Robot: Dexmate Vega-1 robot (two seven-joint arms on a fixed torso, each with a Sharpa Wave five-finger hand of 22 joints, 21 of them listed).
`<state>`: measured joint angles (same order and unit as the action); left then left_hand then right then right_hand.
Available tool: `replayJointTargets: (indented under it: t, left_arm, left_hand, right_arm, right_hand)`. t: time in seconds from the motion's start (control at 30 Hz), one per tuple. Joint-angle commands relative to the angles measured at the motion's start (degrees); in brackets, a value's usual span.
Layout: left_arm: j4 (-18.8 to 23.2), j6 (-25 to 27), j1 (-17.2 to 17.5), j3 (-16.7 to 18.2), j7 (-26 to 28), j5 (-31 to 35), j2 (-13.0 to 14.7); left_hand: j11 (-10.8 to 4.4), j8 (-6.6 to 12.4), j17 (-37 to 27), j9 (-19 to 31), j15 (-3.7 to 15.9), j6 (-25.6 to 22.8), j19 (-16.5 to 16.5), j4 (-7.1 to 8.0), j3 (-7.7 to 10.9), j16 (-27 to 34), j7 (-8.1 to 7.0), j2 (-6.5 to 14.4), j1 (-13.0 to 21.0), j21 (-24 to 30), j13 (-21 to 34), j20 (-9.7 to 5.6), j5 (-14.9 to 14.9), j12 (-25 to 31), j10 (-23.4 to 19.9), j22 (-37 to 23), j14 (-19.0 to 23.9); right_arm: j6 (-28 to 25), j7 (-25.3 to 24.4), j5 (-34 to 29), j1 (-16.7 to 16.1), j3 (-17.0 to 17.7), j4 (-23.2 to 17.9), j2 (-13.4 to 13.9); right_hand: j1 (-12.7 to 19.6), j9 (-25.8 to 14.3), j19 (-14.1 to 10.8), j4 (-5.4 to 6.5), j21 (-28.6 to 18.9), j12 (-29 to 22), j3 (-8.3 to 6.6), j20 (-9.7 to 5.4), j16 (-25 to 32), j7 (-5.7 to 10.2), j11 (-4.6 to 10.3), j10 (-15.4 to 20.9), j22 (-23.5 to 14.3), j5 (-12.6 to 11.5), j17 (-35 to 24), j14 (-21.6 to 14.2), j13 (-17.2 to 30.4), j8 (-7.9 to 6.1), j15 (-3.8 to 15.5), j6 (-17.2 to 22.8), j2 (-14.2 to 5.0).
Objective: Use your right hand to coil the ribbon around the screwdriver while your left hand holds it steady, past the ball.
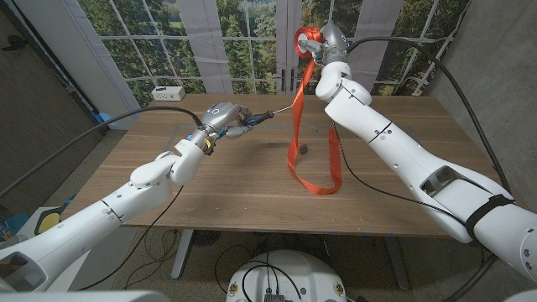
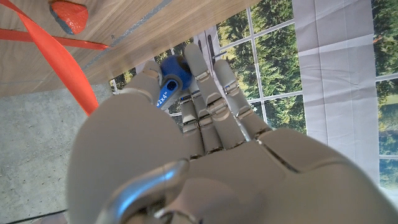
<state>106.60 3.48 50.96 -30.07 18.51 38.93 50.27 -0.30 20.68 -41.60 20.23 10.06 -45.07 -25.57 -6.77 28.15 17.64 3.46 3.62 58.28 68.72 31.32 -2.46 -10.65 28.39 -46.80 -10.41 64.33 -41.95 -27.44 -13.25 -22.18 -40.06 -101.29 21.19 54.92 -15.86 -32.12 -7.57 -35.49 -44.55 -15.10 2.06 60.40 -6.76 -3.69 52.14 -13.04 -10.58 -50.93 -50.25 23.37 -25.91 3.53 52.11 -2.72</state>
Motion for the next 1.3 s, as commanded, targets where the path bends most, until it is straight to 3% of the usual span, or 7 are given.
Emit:
replayJointTargets:
  t: [0.03,0.13,0.4,0.77,0.9,1.03,1.3]
  left_arm:
    - [1.3,6.9,-0.4,-1.4,-0.4,4.6,-1.8]
    - [1.7,9.8,-0.3,-1.7,-0.5,5.8,-2.8]
    - [1.1,9.6,-1.6,-2.7,-0.9,5.5,-3.0]
    - [-0.4,8.0,-3.1,-3.8,0.5,5.0,-3.7]
    - [-0.4,9.1,-3.0,-3.8,1.3,5.4,-4.1]
    - [-1.0,8.6,-3.4,-3.9,1.5,4.9,-4.2]
    - [-1.4,8.1,-4.2,-4.7,2.1,5.3,-4.8]
  left_hand:
    - [-9.63,3.55,-0.2,3.9,3.16,-8.5,-0.1,-1.30,3.78,0.1,-5.22,5.2,4.7,0.5,9.3,-0.17,-1.3,0.2,-10.0,0.0,1.7]
    - [-9.47,3.48,-0.2,3.8,3.15,-8.5,-0.1,-1.31,3.82,0.0,-5.07,5.2,4.7,0.5,9.3,-0.09,-1.3,0.2,-10.1,0.0,1.8]
    - [-9.37,3.35,-0.4,3.7,3.15,-8.6,-0.2,-1.42,3.93,0.0,-4.84,5.2,4.8,0.6,9.3,-0.05,-1.2,0.1,-10.3,0.0,1.9]
    - [-9.34,3.20,-0.5,3.8,3.14,-8.7,-0.2,-1.43,4.05,-0.2,-4.94,5.2,4.7,0.7,9.3,0.02,-1.1,-0.1,-10.3,0.1,2.0]
    - [-9.37,3.16,-0.5,3.9,3.13,-8.6,-0.1,-1.41,4.08,-0.2,-5.10,5.2,4.7,0.7,9.5,0.02,-1.1,0.0,-10.2,0.1,2.1]
    - [-9.39,3.15,-0.6,3.9,3.15,-8.6,-0.2,-1.44,4.12,-0.3,-5.05,5.2,4.7,0.8,9.4,0.02,-1.1,-0.1,-10.3,0.1,2.1]
    - [-9.41,3.06,-0.6,4.0,3.13,-8.6,-0.2,-1.44,4.20,-0.4,-4.85,5.2,4.7,0.8,9.5,0.03,-1.0,-0.2,-10.2,0.1,2.1]
  right_arm:
    - [1.7,-2.0,0.9,-4.5,3.0,-7.1,3.2]
    - [1.9,-2.5,1.0,-5.2,3.6,-7.6,3.4]
    - [3.3,-2.8,1.8,-7.1,4.4,-9.5,4.1]
    - [-0.8,-3.3,-5.4,-6.5,-0.4,-13.8,5.4]
    - [-1.6,-3.8,-5.6,-9.0,1.1,-17.3,5.3]
    - [-2.6,-3.1,-8.3,-10.3,-0.1,-20.7,7.0]
    - [-4.2,-1.0,-12.6,-11.4,-2.5,-24.9,7.8]
  right_hand:
    - [7.3,-7.2,0.2,-0.27,-0.5,-4.8,-0.32,-0.19,0.3,2.55,3.41,5.2,0.0,-0.4,-0.1,-1.4,5.5,-10.86,6.59,9.7,-6.64]
    - [7.2,-7.3,0.2,-0.23,-0.5,-4.8,-0.33,-0.20,0.3,2.48,3.33,5.1,0.0,-0.4,-0.1,-1.4,5.4,-10.88,6.66,9.6,-6.68]
    - [7.3,-7.3,0.3,-0.31,-0.9,-4.8,-0.46,-0.18,0.4,2.46,3.33,5.2,0.1,-0.4,-0.1,-1.5,5.4,-10.87,6.56,9.7,-6.68]
    - [7.5,-7.2,0.2,-0.42,-1.4,-4.9,-0.58,-0.08,0.7,2.32,3.20,5.4,0.2,-0.3,-0.1,-1.9,5.3,-10.81,6.41,9.9,-6.59]
    - [7.6,-7.3,0.1,-0.50,-1.7,-5.1,-0.63,-0.02,0.6,2.29,3.20,5.5,0.2,-0.3,0.2,-2.0,5.5,-10.86,6.36,9.9,-6.50]
    - [7.7,-7.2,0.0,-0.58,-1.9,-5.0,-0.66,0.07,0.7,2.24,3.17,5.6,0.2,-0.3,0.3,-2.1,5.4,-10.82,6.38,10.1,-6.50]
    - [7.7,-7.3,0.0,-0.60,-2.2,-5.2,-0.69,0.17,0.9,2.16,3.01,5.7,0.3,-0.2,0.2,-2.1,5.5,-10.83,6.27,10.1,-6.47]
